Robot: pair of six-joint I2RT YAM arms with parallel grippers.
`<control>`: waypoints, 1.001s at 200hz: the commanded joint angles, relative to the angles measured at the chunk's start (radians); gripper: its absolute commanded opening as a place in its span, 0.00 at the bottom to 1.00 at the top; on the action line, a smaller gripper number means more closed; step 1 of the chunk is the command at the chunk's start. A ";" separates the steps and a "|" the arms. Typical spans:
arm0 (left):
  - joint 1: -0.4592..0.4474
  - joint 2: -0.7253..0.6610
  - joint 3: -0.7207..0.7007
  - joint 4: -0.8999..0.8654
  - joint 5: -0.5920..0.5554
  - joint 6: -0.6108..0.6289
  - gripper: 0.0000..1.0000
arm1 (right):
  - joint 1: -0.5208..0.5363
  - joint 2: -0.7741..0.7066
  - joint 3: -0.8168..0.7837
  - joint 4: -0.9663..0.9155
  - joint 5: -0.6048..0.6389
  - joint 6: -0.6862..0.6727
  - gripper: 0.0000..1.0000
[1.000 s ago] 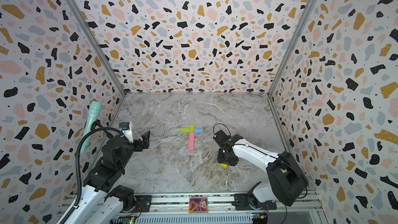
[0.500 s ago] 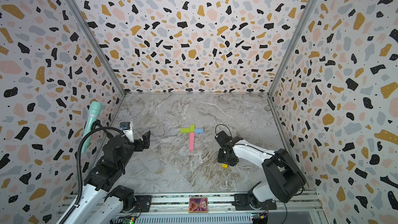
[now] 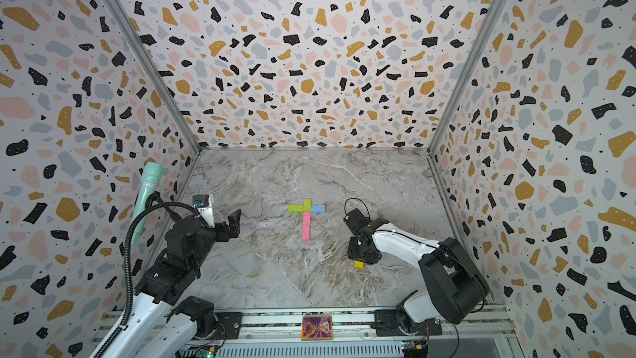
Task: Assemble the letter t with building blocks
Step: Pick up the building block from the center of the board.
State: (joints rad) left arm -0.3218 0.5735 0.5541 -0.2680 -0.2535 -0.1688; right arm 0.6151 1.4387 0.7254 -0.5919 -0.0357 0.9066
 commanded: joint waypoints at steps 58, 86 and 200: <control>-0.003 -0.001 -0.002 0.022 -0.016 0.003 0.99 | -0.002 0.020 -0.007 -0.044 -0.013 -0.081 0.38; -0.003 -0.002 -0.002 0.021 -0.016 0.004 0.99 | -0.002 0.014 0.012 -0.094 -0.024 -0.129 0.40; -0.003 -0.009 -0.003 0.019 -0.023 0.005 0.99 | 0.010 0.086 0.096 -0.135 -0.016 -0.258 0.21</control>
State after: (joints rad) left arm -0.3218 0.5724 0.5541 -0.2684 -0.2554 -0.1688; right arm 0.6147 1.4841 0.7738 -0.6815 -0.0628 0.7113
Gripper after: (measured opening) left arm 0.995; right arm 0.323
